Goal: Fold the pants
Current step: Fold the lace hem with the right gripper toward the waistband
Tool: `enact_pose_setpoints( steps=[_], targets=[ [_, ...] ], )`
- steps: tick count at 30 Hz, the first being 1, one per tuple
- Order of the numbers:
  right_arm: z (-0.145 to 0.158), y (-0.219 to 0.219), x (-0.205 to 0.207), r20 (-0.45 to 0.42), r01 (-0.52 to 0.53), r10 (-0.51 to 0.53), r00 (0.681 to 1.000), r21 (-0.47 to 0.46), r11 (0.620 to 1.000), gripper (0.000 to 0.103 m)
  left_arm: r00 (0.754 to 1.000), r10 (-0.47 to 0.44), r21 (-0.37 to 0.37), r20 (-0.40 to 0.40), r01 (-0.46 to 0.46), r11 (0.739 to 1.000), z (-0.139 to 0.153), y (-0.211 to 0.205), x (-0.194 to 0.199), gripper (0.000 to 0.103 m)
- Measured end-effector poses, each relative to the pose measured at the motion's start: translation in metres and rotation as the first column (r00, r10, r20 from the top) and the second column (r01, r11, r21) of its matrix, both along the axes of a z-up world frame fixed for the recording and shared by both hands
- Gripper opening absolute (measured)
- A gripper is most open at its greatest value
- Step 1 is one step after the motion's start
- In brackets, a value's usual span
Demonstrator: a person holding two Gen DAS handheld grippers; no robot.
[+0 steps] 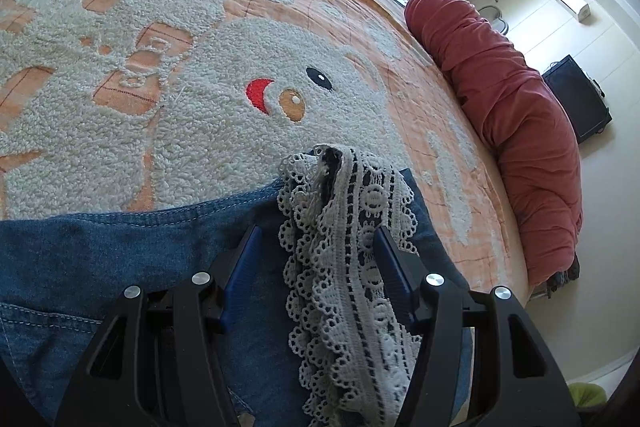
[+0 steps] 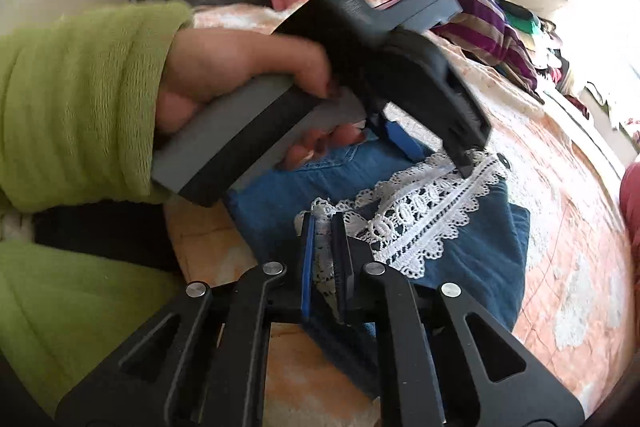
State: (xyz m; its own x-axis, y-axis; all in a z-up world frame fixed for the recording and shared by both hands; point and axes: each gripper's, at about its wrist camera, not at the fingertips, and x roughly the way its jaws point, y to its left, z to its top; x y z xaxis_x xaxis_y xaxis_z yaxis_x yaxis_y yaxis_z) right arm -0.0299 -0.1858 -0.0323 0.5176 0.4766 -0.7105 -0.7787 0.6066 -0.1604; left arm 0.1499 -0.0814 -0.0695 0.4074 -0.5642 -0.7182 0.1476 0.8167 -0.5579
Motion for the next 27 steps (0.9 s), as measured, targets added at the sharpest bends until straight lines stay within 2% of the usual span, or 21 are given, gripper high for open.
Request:
enact_pose_setpoints(
  steps=[3, 4, 5, 8, 12, 14, 16, 18, 19, 20, 22, 23, 27],
  targets=[
    [0.002, -0.001, -0.008, 0.018, -0.002, 0.002, 1.0, 0.004, 1.0, 0.016, 1.0, -0.001, -0.008, -0.001, 0.001, 1.0, 0.0, 0.002, 0.0, 0.056],
    [0.001, 0.0, -0.01, 0.027, 0.002, -0.001, 1.0, -0.01, 1.0, 0.025, 1.0, -0.002, -0.008, -0.002, 0.002, 1.0, -0.001, 0.002, 0.0, 0.056],
    [-0.001, 0.002, -0.011, 0.034, 0.003, -0.002, 0.999, -0.022, 1.0, 0.03, 1.0, -0.002, -0.005, -0.004, 0.002, 1.0, -0.001, 0.002, 0.0, 0.056],
    [-0.009, 0.011, -0.004, 0.048, 0.016, -0.012, 0.999, -0.07, 0.997, 0.031, 1.0, -0.008, 0.018, -0.005, 0.008, 1.0, 0.001, -0.001, 0.0, 0.056],
    [-0.021, 0.02, 0.002, 0.073, 0.033, -0.025, 0.997, -0.107, 0.994, 0.031, 1.0, -0.016, 0.026, -0.025, 0.017, 1.0, 0.0, -0.004, 0.007, 0.056],
    [-0.017, 0.014, 0.008, 0.042, 0.042, -0.04, 0.998, -0.054, 0.998, 0.014, 0.999, -0.012, 0.014, -0.036, 0.013, 1.0, -0.002, -0.004, 0.013, 0.056],
    [-0.007, 0.001, 0.011, 0.002, 0.041, -0.041, 0.999, 0.031, 0.999, 0.011, 0.999, -0.002, -0.006, -0.042, 0.002, 1.0, -0.002, -0.003, 0.019, 0.056],
    [0.002, -0.01, 0.009, -0.003, 0.023, -0.023, 1.0, 0.092, 0.996, 0.011, 0.999, 0.011, -0.018, -0.048, -0.012, 1.0, -0.002, -0.004, 0.022, 0.054],
    [0.009, -0.016, 0.005, 0.007, 0.007, -0.008, 1.0, 0.126, 0.992, 0.011, 0.999, 0.008, -0.031, -0.051, -0.01, 0.999, -0.001, -0.005, 0.023, 0.052],
    [0.014, -0.021, 0.001, 0.017, -0.009, 0.007, 1.0, 0.151, 0.988, 0.011, 0.999, 0.005, -0.038, -0.05, -0.007, 0.999, 0.0, -0.007, 0.023, 0.039],
    [0.022, -0.025, -0.007, 0.047, -0.045, 0.036, 0.998, 0.187, 0.981, 0.011, 0.999, 0.005, -0.05, -0.047, -0.008, 0.999, 0.005, -0.009, 0.021, 0.03],
    [0.023, -0.025, -0.011, 0.057, -0.059, 0.049, 0.997, 0.188, 0.98, 0.011, 0.999, 0.011, -0.057, -0.044, -0.013, 0.998, 0.007, -0.007, 0.019, 0.022],
    [0.009, -0.011, -0.011, 0.048, -0.076, 0.069, 0.996, 0.14, 0.987, 0.011, 0.998, 0.068, -0.031, -0.011, -0.068, 0.997, 0.016, 0.011, 0.009, 0.019]
  ],
)
